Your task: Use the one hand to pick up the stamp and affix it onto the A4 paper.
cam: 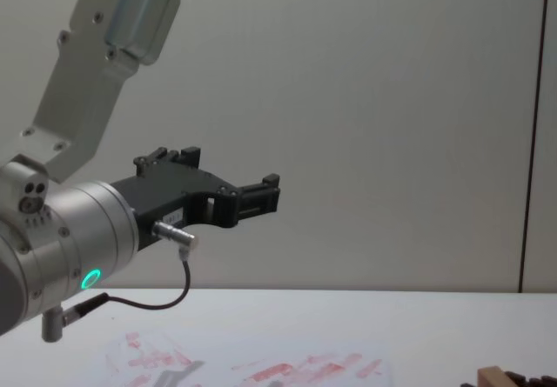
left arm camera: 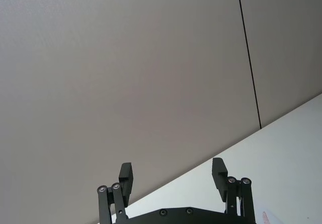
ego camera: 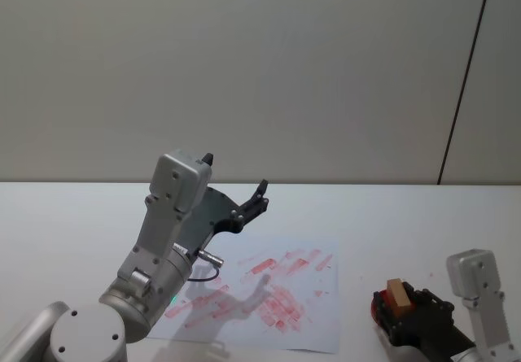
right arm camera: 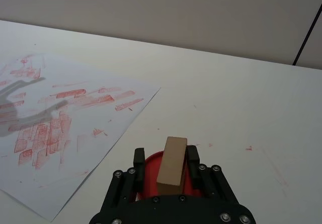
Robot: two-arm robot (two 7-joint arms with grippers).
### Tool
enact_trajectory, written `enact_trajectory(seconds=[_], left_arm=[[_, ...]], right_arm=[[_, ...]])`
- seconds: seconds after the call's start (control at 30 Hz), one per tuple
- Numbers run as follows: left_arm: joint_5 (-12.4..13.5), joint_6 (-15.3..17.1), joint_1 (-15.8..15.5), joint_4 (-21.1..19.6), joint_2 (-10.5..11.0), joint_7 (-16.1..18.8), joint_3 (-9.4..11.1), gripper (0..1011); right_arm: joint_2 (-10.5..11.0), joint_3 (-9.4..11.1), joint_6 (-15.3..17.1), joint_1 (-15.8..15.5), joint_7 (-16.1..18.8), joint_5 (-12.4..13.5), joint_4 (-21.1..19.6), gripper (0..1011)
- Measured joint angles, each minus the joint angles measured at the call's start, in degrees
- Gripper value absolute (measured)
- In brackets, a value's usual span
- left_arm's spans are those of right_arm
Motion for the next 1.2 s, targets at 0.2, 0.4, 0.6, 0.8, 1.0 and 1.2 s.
enact_trajectory(seconds=[0.2, 0.4, 0.6, 0.8, 1.0, 1.2], left_arm=[[0.0, 0.0, 0.0, 0.0, 0.0, 0.0, 0.0, 1002], [0.0, 0.0, 0.0, 0.0, 0.0, 0.0, 0.0, 1002], [0.0, 0.0, 0.0, 0.0, 0.0, 0.0, 0.0, 1002], [0.0, 0.0, 0.0, 0.0, 0.0, 0.0, 0.0, 1003], [0.0, 0.0, 0.0, 0.0, 0.0, 0.0, 0.0, 1002], [0.0, 0.0, 0.0, 0.0, 0.0, 0.0, 0.0, 1003]], right_arm=[[0.0, 0.0, -0.1, 0.0, 0.0, 0.0, 0.0, 343], [0.0, 0.0, -0.1, 0.0, 0.0, 0.0, 0.0, 220], [0.0, 0.1, -1.1, 0.2, 0.7, -0.4, -0.2, 221], [-0.1, 0.1, -2.7, 0.9, 2.6, -0.7, -1.1, 220], [-0.8, -0.1, -3.5, 2.4, 5.7, -1.0, -2.1, 221], [-2.6, -1.0, -2.5, 5.1, 9.4, -2.0, -1.7, 221]])
